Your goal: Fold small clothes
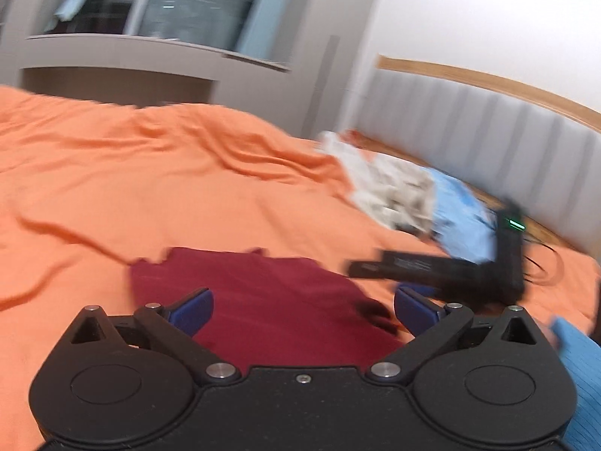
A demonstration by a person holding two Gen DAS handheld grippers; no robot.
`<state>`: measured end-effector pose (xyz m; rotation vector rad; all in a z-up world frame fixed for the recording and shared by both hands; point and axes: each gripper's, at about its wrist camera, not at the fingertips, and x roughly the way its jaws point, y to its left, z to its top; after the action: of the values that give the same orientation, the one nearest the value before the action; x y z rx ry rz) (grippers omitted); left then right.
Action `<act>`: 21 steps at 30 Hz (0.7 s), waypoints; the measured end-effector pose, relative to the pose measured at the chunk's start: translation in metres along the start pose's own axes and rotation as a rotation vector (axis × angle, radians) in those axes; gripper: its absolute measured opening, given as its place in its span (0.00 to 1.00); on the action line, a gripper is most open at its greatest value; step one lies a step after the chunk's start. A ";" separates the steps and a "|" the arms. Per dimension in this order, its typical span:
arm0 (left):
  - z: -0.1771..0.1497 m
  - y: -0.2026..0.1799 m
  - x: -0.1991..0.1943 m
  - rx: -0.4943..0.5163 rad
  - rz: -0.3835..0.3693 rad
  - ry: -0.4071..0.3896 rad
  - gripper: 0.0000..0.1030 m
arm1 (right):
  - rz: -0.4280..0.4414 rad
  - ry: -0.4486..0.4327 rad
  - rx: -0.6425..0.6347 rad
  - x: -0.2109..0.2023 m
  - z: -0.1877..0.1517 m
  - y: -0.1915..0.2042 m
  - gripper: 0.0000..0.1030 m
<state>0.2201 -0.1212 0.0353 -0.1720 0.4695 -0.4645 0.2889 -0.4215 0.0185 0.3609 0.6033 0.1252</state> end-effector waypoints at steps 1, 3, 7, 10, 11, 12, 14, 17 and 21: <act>0.002 0.007 0.000 -0.018 0.032 0.001 0.99 | -0.002 0.005 -0.013 0.000 -0.001 0.003 1.00; 0.004 0.021 0.000 -0.059 0.089 0.012 0.99 | 0.002 0.014 -0.044 -0.001 -0.004 0.010 1.00; 0.006 0.047 0.001 -0.124 0.167 0.039 0.99 | 0.027 0.025 -0.122 -0.007 -0.009 0.027 1.00; 0.003 0.064 0.005 -0.165 0.189 0.066 0.99 | 0.055 0.036 -0.181 -0.010 -0.014 0.037 1.00; 0.000 0.068 0.004 -0.175 0.192 0.076 0.99 | 0.060 0.046 -0.197 -0.009 -0.016 0.040 1.00; -0.003 0.070 0.005 -0.179 0.195 0.086 0.99 | 0.061 0.060 -0.212 -0.008 -0.020 0.042 1.00; -0.011 0.072 0.008 -0.172 0.204 0.118 0.99 | 0.048 0.091 -0.243 -0.004 -0.026 0.045 1.00; -0.023 0.073 0.013 -0.156 0.209 0.153 0.99 | 0.014 0.113 -0.299 -0.002 -0.037 0.046 1.00; -0.034 0.078 0.014 -0.184 0.198 0.176 0.99 | 0.011 0.129 -0.305 -0.003 -0.046 0.038 1.00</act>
<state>0.2459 -0.0607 -0.0214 -0.2604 0.6950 -0.2426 0.2593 -0.3732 -0.0013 0.0604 0.6986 0.2489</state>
